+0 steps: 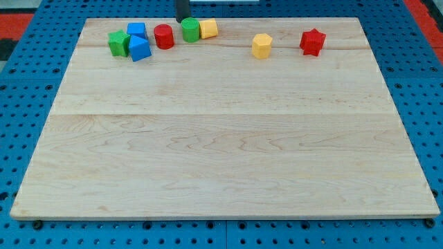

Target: Move the yellow heart to the left of the hexagon

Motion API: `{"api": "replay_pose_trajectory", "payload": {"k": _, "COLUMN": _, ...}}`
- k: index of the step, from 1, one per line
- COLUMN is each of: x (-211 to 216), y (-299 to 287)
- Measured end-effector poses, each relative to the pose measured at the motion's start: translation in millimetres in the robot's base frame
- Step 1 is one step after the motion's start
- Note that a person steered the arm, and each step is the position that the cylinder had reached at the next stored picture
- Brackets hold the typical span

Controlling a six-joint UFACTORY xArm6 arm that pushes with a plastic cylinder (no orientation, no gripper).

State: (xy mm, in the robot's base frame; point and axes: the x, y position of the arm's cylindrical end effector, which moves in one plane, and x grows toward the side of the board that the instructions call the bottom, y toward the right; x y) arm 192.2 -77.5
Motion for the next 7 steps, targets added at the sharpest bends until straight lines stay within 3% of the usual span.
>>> {"api": "replay_pose_trajectory", "payload": {"k": 2, "x": 0.7, "y": 58.7}}
{"api": "replay_pose_trajectory", "payload": {"k": 7, "x": 55.9, "y": 48.9}}
